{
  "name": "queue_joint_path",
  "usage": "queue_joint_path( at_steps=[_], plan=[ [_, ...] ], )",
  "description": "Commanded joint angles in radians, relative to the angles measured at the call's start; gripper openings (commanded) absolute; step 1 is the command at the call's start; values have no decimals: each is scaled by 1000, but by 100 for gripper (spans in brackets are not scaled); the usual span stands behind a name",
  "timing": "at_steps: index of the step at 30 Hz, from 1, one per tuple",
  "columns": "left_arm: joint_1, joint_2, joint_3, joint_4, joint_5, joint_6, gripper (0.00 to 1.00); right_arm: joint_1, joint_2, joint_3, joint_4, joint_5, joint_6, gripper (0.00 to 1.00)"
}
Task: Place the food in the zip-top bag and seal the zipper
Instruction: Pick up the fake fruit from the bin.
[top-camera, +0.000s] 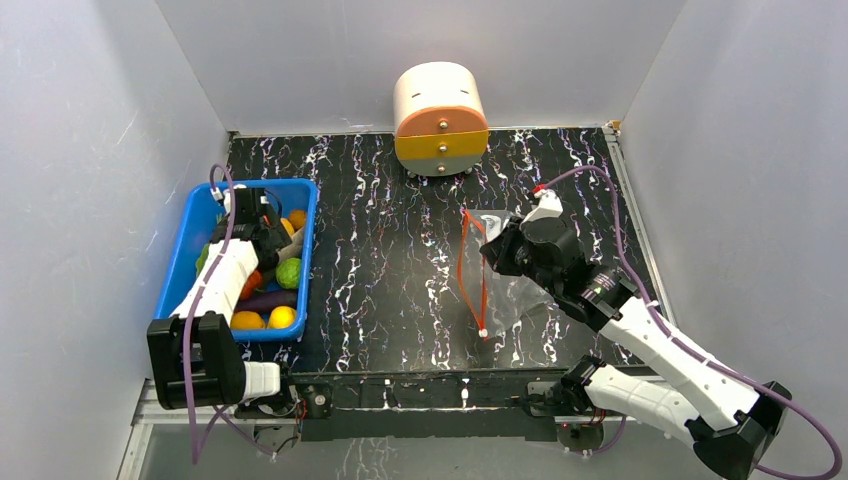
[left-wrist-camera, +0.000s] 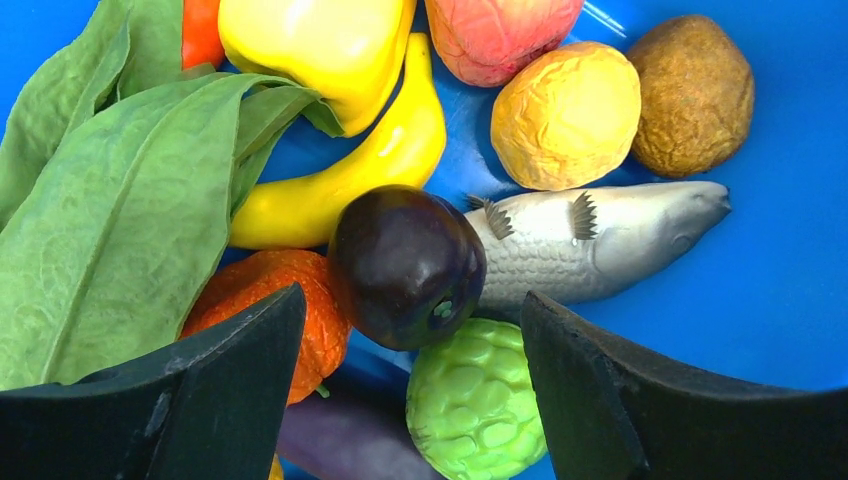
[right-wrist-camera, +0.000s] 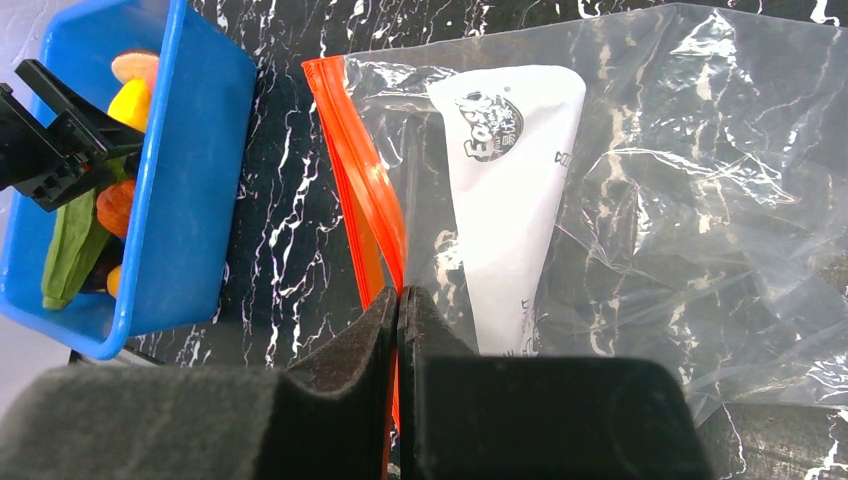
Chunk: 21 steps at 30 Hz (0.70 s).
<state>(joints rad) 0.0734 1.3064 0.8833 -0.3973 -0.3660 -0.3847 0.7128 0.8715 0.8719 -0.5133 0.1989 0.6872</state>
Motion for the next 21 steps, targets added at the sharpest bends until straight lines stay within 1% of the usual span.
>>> queue_joint_path(
  at_steps=[1, 5, 6, 12, 16, 21],
  plan=[
    [12, 34, 30, 6, -25, 45, 76, 1, -27, -6, 39, 2, 9, 0],
    [11, 57, 45, 6, 5, 55, 75, 1, -33, -14, 42, 2, 11, 0],
    [11, 84, 46, 6, 9, 56, 75, 1, -33, -16, 42, 3, 11, 0],
    [11, 136, 55, -9, 3, 78, 74, 1, -34, -17, 42, 8, 10, 0],
    [11, 142, 66, -13, 6, 94, 64, 0, -35, -14, 40, 12, 8, 0],
    [11, 95, 91, -42, 66, 75, 49, 0, -29, -9, 36, 13, 1, 0]
  ],
)
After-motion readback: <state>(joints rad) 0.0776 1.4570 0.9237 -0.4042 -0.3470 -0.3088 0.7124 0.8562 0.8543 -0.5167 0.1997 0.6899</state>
